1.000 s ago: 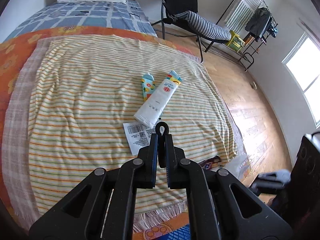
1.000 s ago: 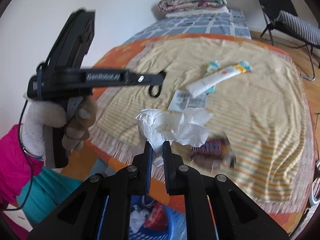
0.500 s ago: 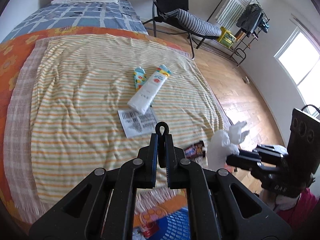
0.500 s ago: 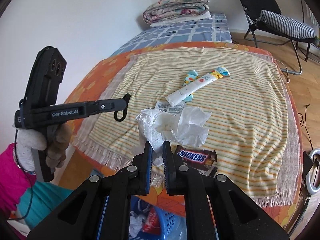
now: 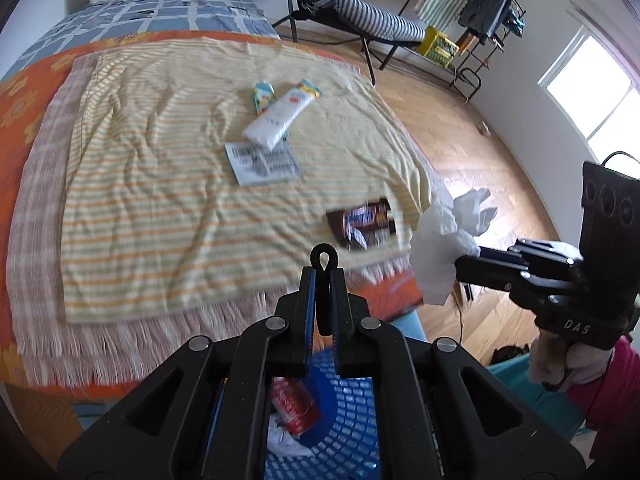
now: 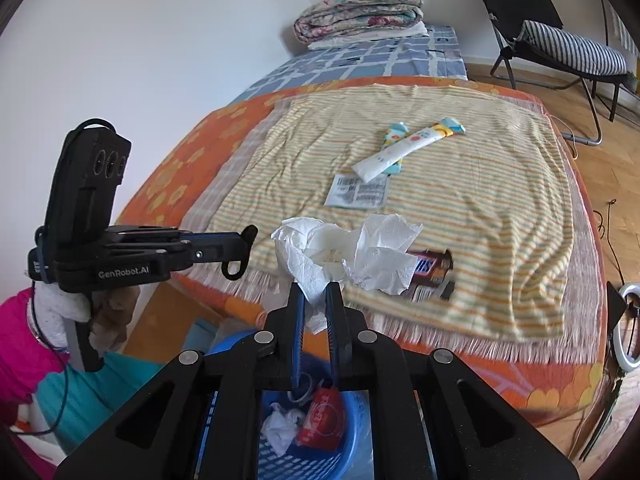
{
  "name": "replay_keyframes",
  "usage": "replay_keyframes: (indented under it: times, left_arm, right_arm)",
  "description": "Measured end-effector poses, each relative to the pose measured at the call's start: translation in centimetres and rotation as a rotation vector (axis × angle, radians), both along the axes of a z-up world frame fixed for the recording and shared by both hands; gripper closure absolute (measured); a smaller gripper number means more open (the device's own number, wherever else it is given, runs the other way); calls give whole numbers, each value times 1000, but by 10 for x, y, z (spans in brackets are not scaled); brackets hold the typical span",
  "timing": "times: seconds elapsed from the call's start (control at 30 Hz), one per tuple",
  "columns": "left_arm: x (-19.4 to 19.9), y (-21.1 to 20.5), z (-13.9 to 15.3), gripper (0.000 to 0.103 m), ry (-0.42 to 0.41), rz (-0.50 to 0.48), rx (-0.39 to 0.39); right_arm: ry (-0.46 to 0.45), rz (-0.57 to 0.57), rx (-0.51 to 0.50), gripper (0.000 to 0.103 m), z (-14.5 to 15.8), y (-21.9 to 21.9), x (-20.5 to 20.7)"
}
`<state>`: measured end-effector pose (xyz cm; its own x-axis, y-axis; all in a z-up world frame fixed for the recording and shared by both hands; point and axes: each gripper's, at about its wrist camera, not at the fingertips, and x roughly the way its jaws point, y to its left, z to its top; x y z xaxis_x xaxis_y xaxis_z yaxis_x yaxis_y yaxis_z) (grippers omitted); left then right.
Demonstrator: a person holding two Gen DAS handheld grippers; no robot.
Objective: Collect trash
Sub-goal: 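Carry the hair tie and tissue to the blue basket and release both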
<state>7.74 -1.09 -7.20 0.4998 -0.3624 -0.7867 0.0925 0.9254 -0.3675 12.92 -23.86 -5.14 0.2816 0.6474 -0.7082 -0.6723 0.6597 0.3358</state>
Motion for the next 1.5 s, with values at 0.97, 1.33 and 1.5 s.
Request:
replay_keyframes:
  times: [0.97,1.33,1.5]
  left_arm:
    - [-101,-27,-60,98,98,-52,100]
    - [-107,-24,-65,66,100,-32,120]
    - [-106,-22,-66,66,108,-19,128]
  right_arm:
    - [18,109,-110,94,-55,8,-105]
    - [24,109,-163,69,-69,11,-113]
    - [0,99,-172,54,-67,11,-114]
